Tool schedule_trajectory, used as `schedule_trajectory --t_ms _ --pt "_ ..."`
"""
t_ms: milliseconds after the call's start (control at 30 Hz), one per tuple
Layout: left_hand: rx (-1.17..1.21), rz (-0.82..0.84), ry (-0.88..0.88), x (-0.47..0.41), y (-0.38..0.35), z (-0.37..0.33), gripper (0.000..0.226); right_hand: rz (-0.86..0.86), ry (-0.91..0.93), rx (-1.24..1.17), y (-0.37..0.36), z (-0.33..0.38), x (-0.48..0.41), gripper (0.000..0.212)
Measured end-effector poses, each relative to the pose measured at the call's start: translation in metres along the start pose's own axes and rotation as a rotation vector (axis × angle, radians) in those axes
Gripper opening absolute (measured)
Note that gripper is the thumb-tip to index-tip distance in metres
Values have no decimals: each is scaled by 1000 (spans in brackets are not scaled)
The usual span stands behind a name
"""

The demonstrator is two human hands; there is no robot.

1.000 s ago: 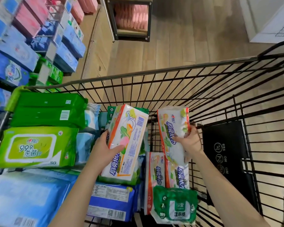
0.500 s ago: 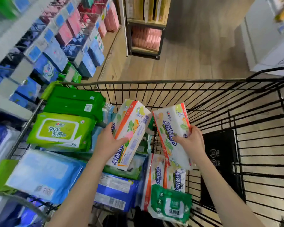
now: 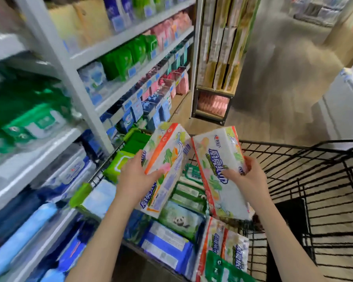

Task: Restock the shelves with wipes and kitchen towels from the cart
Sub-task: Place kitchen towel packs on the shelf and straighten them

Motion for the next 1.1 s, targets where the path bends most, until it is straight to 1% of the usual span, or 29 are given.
schedule_trajectory --t_ms 100,200,300,367,467,567,667,767,833,900,1033,1100 --pt "-3 -75 -17 27 52 -6 102 37 106 -67 -8 45 36 58" --pt "34 -164 -37 60 106 -8 86 104 206 -144 -20 89 81 49" --pt "19 -264 -66 98 161 -14 83 160 332 -174 -34 129 125 44" --pt "-14 -340 -57 126 197 -18 77 186 416 -185 -42 157 155 43" --pt "-91 -458 -21 168 248 -20 85 248 561 -213 -53 195 198 45" --pt "-127 -578 7 215 293 -23 94 348 660 -235 -68 227 233 43" --pt "-208 -700 53 261 334 -27 95 451 757 -271 -88 259 262 31" --pt "-287 -833 133 309 373 -35 93 575 848 -287 -109 293 296 28" --pt "-338 -909 192 337 395 -41 92 647 902 -305 -120 317 319 24" --pt "-385 -976 239 363 414 -47 95 711 976 -320 -126 340 343 26" --pt "-427 -1104 304 409 442 -58 108 816 1099 -351 -133 381 385 24" --pt "-443 -1158 324 429 455 -66 116 839 1140 -370 -135 399 403 26"
Point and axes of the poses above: each hand's wrist, its own x-axis away from the middle knuckle, its own y-axis out of the back of the hand, z = x × y, the point moved 8 cm from there along -x, towards the middle knuckle, and after that the axes turned 7 degrees about -y, right-handed, at the moved point
